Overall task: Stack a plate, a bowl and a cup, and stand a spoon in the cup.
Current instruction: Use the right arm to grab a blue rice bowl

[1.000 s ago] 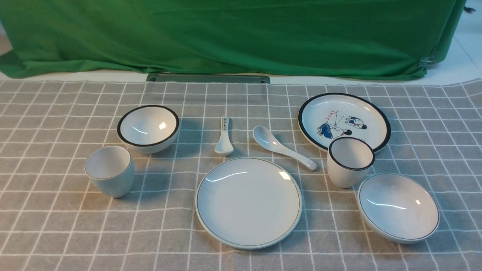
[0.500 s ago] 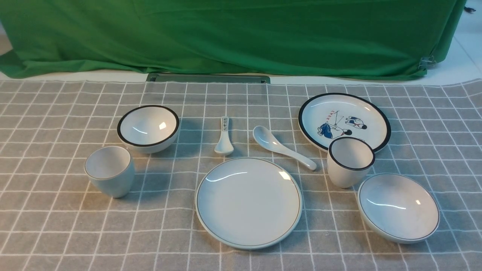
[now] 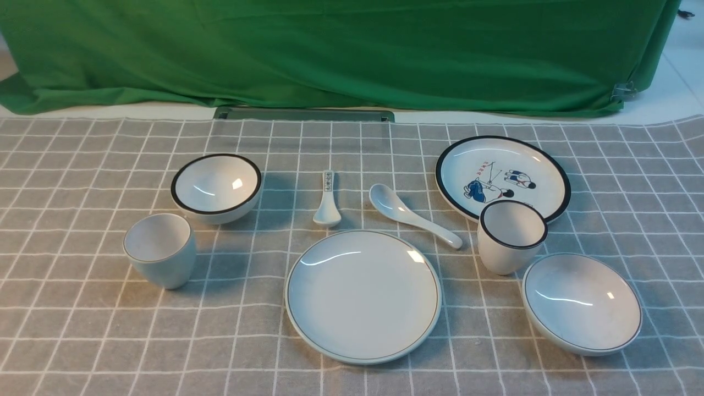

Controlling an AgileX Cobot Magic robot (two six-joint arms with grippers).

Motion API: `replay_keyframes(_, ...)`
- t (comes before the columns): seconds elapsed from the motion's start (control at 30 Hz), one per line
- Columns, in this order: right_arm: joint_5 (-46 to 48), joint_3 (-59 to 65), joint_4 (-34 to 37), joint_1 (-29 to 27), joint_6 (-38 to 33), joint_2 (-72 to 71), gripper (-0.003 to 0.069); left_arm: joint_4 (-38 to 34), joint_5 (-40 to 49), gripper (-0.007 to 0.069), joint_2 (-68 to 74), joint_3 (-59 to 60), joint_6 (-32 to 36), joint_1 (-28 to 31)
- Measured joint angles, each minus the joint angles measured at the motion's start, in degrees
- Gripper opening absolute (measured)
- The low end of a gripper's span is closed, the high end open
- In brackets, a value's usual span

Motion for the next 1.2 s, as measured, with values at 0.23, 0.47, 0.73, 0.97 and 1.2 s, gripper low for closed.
replay_keyframes(0.23, -2.3, 0.0, 0.0, 0.0, 2.0, 0.0, 0.0242, 11.1, 5.2, 0.0150, 3.0, -4.4, -19.7, -1.7)
replay_keyframes(0.47, -5.1, 0.0, 0.1, 0.0, 3.0, 0.0, 0.0242, 57.3, 8.5, 0.0010, 19.1, -21.8, -45.9, -13.3)
replay_keyframes(0.73, -4.8, 0.0, 0.1, 0.0, 3.0, 0.0, 0.0242, 66.8, 10.5, 0.0006, 32.5, -28.1, -46.1, -20.4)
replay_keyframes(0.97, -4.4, 0.0, 0.1, 0.0, 3.0, 0.0, 0.0242, 67.1, 17.2, 0.0006, 33.7, -28.3, -41.1, -20.4)
replay_keyframes(1.2, -4.4, 0.0, 0.1, 0.0, 3.0, 0.0, 0.0242, 67.1, 19.5, 0.0008, 33.7, -28.3, -35.0, -20.4)
